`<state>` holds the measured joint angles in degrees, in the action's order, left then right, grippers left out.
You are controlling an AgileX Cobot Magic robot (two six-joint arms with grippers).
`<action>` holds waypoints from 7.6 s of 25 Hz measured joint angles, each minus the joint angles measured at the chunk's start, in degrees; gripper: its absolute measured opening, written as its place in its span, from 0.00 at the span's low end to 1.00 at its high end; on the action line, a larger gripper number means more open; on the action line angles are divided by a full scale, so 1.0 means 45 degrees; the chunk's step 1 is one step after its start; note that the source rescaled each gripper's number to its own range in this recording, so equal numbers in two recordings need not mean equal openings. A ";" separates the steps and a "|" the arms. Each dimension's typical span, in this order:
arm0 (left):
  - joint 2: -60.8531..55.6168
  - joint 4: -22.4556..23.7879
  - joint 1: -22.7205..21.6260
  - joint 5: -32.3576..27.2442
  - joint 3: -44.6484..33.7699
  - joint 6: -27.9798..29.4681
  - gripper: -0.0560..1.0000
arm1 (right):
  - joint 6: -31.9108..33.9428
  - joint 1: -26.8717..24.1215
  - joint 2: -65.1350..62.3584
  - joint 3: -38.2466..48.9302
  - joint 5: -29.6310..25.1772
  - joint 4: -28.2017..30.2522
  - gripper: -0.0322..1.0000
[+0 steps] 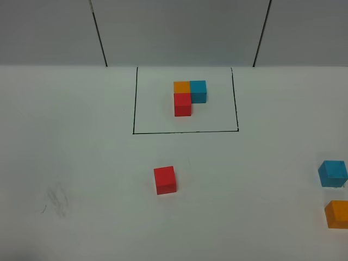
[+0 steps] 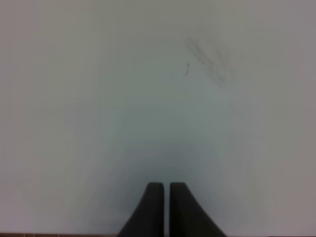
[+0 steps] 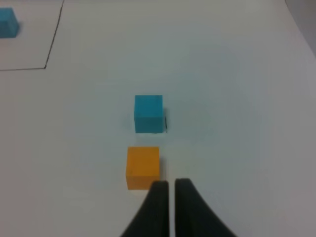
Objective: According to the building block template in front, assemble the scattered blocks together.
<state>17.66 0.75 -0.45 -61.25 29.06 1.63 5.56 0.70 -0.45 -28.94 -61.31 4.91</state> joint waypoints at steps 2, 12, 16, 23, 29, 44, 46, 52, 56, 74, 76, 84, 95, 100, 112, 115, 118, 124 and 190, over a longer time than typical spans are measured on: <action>0.0000 -0.0004 0.0000 0.0000 0.0000 0.0000 0.05 | 0.0000 0.0000 0.0000 0.0000 0.0000 0.0000 0.03; 0.0000 -0.0014 0.0000 0.0000 0.0000 0.0000 0.05 | 0.0000 0.0000 0.0000 0.0000 0.0000 0.0000 0.03; 0.0000 -0.0014 0.0000 0.0000 0.0000 0.0000 0.05 | 0.0000 0.0000 0.0000 0.0000 0.0000 0.0000 0.03; 0.0000 -0.0014 0.0000 0.0000 0.0000 0.0000 0.05 | 0.0000 0.0000 0.0000 0.0000 0.0000 0.0000 0.03; 0.0000 -0.0014 0.0000 0.0000 0.0000 0.0000 0.05 | 0.0000 0.0000 0.0000 0.0000 0.0000 -0.0057 0.03; 0.0000 -0.0014 0.0000 0.0000 0.0000 0.0000 0.05 | -0.0196 0.0000 0.0084 -0.0360 -0.0068 -0.0044 0.60; 0.0000 -0.0014 0.0000 0.0000 0.0000 0.0000 0.05 | -0.0196 0.0000 0.0470 -0.0814 -0.0268 0.0052 0.77; 0.0000 -0.0014 0.0000 0.0000 0.0000 0.0000 0.05 | -0.0207 0.0000 0.2606 -0.2756 -0.0304 0.1092 0.97; 0.0000 -0.0014 0.0000 0.0000 0.0000 0.0000 0.05 | -0.0558 0.0000 0.4703 -0.3904 -0.0300 0.1339 0.98; 0.0000 -0.0014 0.0000 0.0000 0.0000 0.0000 0.05 | -0.0518 0.0000 1.2622 -0.4077 0.1795 0.0341 0.93; 0.0000 -0.0014 0.0000 0.0000 0.0000 0.0000 0.05 | -0.0322 0.0000 1.3002 -0.3632 0.2325 0.0341 0.92; 0.0000 -0.0014 0.0000 0.0000 0.0000 0.0000 0.05 | -0.0192 0.0000 1.3738 -0.2151 0.3962 -0.0187 0.91; 0.0000 -0.0014 0.0000 0.0000 0.0000 -0.0027 0.05 | -0.0204 0.0000 1.5782 -0.0926 0.5857 -0.0842 0.92; 0.0000 -0.0014 0.0000 0.0000 0.0000 -0.0027 0.05 | -0.0237 0.0000 1.6838 -0.0926 0.6385 -0.0870 0.92; 0.0000 -0.0014 0.0000 0.0000 0.0000 -0.0027 0.05 | -0.0319 0.0000 1.9427 -0.0916 0.7659 -0.0870 0.92; 0.0000 -0.0014 0.0000 0.0000 0.0000 -0.0027 0.05 | -0.0330 0.0000 1.9943 -0.0916 0.7960 -0.0870 0.92; 0.0000 -0.0014 0.0000 0.0000 0.0000 -0.0027 0.05 | -0.0330 0.0000 2.0298 -0.0916 0.8324 -0.0804 0.92; 0.0000 -0.0014 0.0000 0.0000 0.0000 -0.0027 0.05 | -0.0330 0.0000 2.0828 -0.0901 0.8686 -0.0693 0.92; 0.0000 -0.0014 0.0000 0.0000 0.0000 -0.0027 0.05 | -0.8655 0.0013 1.4202 -0.6170 0.1917 -0.7017 0.57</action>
<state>17.66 0.68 -0.45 -61.25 29.06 1.51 -33.38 0.76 63.46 -56.70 -52.68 -26.66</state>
